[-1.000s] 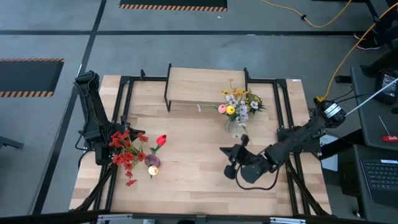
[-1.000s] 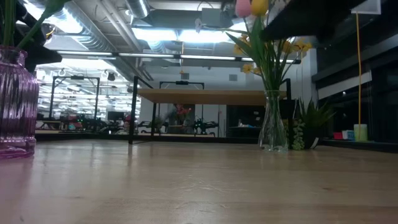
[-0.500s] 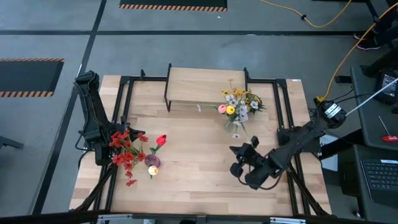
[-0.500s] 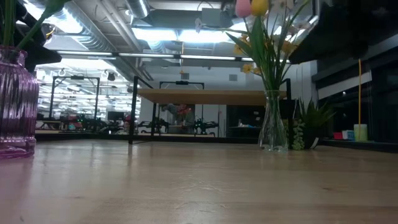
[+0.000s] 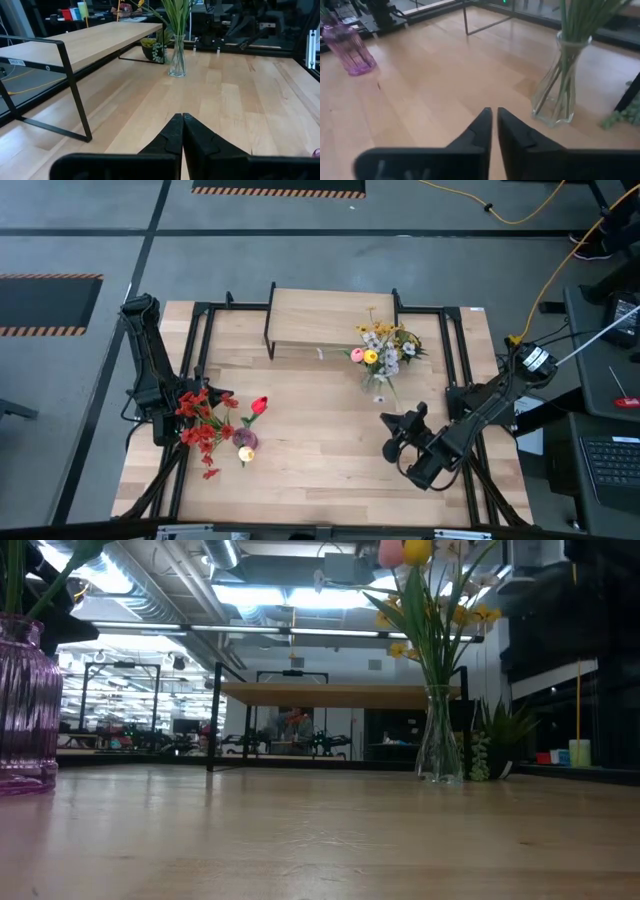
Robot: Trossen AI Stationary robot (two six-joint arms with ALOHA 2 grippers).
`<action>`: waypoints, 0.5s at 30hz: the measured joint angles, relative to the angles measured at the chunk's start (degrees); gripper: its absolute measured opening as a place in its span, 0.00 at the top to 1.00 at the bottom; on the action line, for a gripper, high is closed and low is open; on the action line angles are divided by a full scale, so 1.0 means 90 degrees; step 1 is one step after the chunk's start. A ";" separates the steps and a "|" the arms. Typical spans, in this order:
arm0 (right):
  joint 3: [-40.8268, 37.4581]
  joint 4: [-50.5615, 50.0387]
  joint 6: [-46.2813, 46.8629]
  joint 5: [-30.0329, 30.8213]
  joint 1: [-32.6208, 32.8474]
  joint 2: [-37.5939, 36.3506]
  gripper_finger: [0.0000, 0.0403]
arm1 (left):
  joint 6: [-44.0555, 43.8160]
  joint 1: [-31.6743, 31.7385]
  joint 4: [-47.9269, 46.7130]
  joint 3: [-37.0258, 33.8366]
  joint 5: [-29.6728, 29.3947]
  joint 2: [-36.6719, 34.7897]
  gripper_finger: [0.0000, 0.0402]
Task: Pick and place flowers into a vace then onto a shelf
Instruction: Put the transparent vase with flowers on the shelf
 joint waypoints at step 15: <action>-0.0248 0.0322 -0.1199 0.0397 -0.0578 0.0003 0.42 | 0.0000 0.0000 -0.0002 0.0000 0.0005 -0.0001 1.00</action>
